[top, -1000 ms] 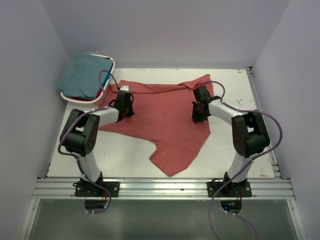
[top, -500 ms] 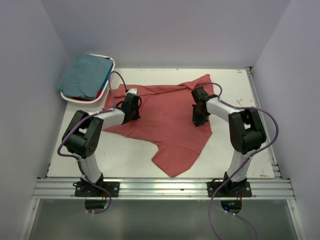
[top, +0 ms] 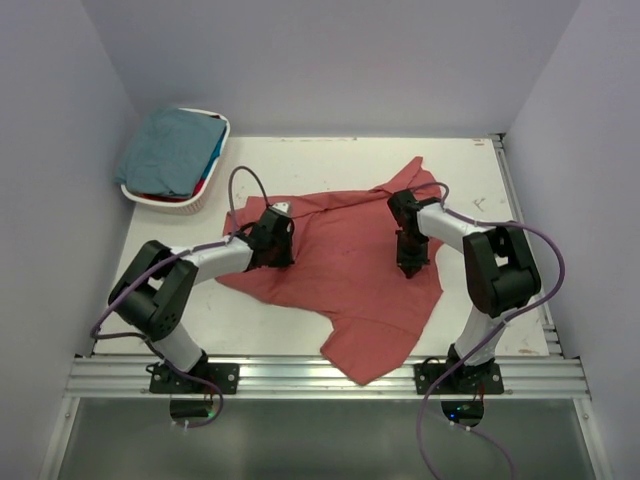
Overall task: Fold and stack the t-shirts
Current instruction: Flatten out the tshirt
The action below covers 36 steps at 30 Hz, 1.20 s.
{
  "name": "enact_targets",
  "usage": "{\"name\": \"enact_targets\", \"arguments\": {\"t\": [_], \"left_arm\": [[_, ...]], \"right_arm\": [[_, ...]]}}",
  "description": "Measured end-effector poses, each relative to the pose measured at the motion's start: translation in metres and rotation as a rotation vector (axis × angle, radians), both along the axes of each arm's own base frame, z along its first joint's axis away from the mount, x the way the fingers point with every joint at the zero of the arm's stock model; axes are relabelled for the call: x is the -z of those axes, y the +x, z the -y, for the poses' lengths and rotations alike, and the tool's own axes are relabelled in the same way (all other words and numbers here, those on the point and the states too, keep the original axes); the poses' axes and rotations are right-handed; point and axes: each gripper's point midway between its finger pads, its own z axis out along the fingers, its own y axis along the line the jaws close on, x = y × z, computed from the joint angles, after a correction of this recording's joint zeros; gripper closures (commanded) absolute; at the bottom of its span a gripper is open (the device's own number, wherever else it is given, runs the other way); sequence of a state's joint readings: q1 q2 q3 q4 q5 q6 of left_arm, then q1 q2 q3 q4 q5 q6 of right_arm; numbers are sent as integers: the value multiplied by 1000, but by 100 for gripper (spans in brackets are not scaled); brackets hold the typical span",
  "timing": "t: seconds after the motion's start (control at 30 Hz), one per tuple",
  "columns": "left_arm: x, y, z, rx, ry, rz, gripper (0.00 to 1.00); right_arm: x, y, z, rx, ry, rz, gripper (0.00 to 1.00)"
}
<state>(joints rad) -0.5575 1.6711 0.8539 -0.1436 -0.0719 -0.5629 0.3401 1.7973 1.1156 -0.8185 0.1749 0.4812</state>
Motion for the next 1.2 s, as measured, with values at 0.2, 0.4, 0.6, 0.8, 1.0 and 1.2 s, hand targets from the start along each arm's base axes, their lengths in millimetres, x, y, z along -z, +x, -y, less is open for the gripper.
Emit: {"name": "enact_targets", "arguments": {"t": [0.2, 0.4, 0.6, 0.8, 1.0, 1.2], "left_arm": [[1, -62, 17, 51, -77, -130, 100], [0, -119, 15, 61, -101, -256, 100], [-14, -118, -14, -23, 47, -228, 35], [-67, -13, -10, -144, 107, 15, 28], [-64, 62, -55, -286, 168, 69, 51], [-30, 88, -79, -333, 237, 12, 66]], "right_arm": [[0, -19, 8, 7, -33, -65, 100], [-1, -30, 13, 7, -55, -104, 100], [-15, -12, 7, 7, -40, -63, 99], [-60, 57, -17, 3, 40, 159, 86], [-80, 92, -31, 3, 98, 280, 100], [-60, 129, -40, 26, 139, 297, 100]]}}
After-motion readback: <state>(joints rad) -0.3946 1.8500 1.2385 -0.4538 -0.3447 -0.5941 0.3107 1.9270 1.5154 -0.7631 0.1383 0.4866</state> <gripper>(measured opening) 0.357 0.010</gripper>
